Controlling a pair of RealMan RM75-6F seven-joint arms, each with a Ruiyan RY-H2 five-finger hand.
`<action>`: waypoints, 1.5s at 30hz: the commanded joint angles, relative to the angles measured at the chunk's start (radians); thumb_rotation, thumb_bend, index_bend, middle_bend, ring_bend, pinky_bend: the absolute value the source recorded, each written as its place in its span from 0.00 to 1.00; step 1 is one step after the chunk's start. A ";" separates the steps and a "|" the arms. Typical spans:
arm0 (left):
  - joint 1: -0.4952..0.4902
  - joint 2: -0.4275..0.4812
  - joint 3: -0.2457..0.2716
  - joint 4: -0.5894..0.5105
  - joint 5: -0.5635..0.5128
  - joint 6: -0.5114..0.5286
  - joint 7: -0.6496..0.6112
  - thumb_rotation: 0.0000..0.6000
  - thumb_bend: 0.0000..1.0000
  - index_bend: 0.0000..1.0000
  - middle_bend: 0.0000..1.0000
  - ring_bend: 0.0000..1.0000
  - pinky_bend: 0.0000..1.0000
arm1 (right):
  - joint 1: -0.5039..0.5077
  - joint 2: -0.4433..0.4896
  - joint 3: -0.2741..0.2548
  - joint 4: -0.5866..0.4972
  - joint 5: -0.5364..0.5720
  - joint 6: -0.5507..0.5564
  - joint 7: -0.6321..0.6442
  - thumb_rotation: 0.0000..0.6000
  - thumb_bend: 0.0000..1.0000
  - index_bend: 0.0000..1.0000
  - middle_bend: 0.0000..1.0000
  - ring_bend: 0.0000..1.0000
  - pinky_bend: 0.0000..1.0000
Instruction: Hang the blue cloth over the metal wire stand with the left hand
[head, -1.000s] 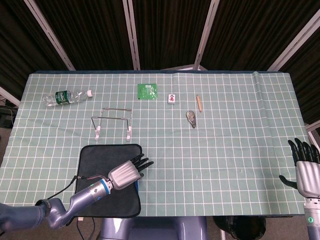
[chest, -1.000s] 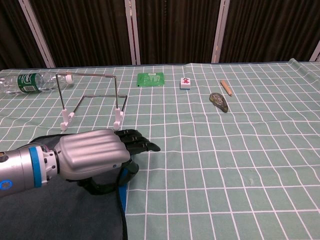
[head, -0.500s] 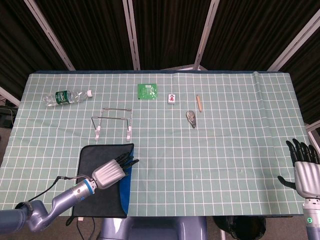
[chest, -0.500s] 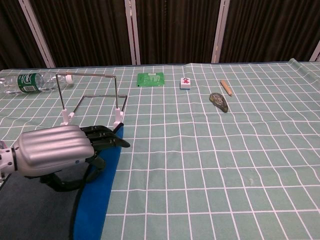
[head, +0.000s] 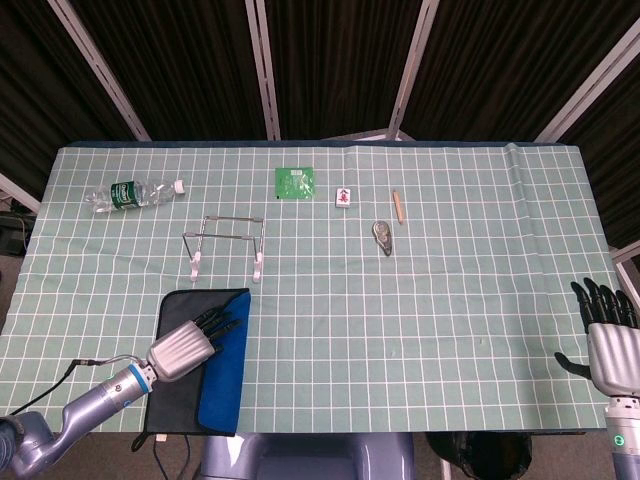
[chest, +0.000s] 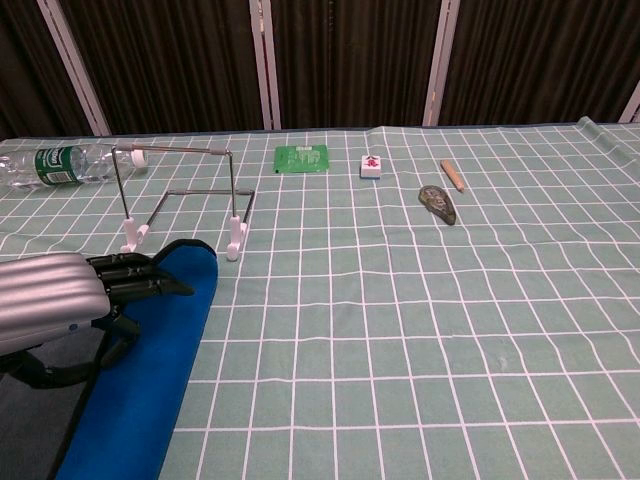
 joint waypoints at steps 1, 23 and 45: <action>0.009 0.011 0.008 0.005 0.007 0.011 -0.016 1.00 0.55 0.69 0.00 0.00 0.00 | 0.000 0.000 0.000 -0.001 0.000 0.000 -0.003 1.00 0.00 0.00 0.00 0.00 0.00; 0.113 0.079 0.058 0.115 0.030 0.109 -0.190 1.00 0.55 0.69 0.00 0.00 0.00 | 0.003 -0.013 -0.014 -0.010 -0.015 -0.001 -0.040 1.00 0.00 0.00 0.00 0.00 0.00; 0.149 0.046 0.051 0.213 0.027 0.093 -0.274 1.00 0.55 0.69 0.00 0.00 0.00 | 0.000 -0.011 -0.018 -0.022 -0.022 0.007 -0.052 1.00 0.00 0.00 0.00 0.00 0.00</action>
